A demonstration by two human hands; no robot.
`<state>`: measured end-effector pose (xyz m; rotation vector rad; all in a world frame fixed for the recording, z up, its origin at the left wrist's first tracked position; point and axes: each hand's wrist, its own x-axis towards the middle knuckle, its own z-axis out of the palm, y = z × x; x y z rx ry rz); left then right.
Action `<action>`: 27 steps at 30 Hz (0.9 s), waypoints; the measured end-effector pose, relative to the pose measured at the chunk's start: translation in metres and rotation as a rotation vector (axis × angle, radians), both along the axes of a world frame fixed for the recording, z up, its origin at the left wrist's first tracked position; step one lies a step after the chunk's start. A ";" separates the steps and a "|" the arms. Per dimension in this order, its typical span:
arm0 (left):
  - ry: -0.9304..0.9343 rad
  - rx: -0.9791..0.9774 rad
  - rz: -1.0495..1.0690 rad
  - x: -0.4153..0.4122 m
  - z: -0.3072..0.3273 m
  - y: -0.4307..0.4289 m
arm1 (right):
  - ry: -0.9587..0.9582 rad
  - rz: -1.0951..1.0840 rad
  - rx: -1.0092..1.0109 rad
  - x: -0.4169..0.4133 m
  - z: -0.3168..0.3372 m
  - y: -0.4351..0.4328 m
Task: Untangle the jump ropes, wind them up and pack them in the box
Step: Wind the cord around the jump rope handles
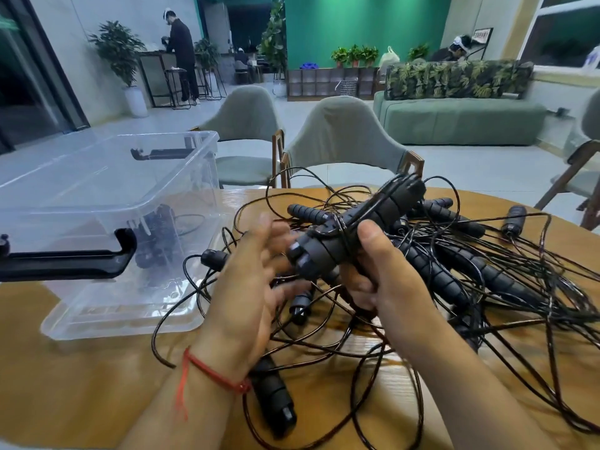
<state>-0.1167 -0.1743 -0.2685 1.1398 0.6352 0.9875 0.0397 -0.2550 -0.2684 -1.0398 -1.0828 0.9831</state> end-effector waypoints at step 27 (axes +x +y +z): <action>0.203 0.692 0.475 -0.009 -0.005 -0.009 | -0.305 0.004 -0.044 -0.005 0.006 -0.001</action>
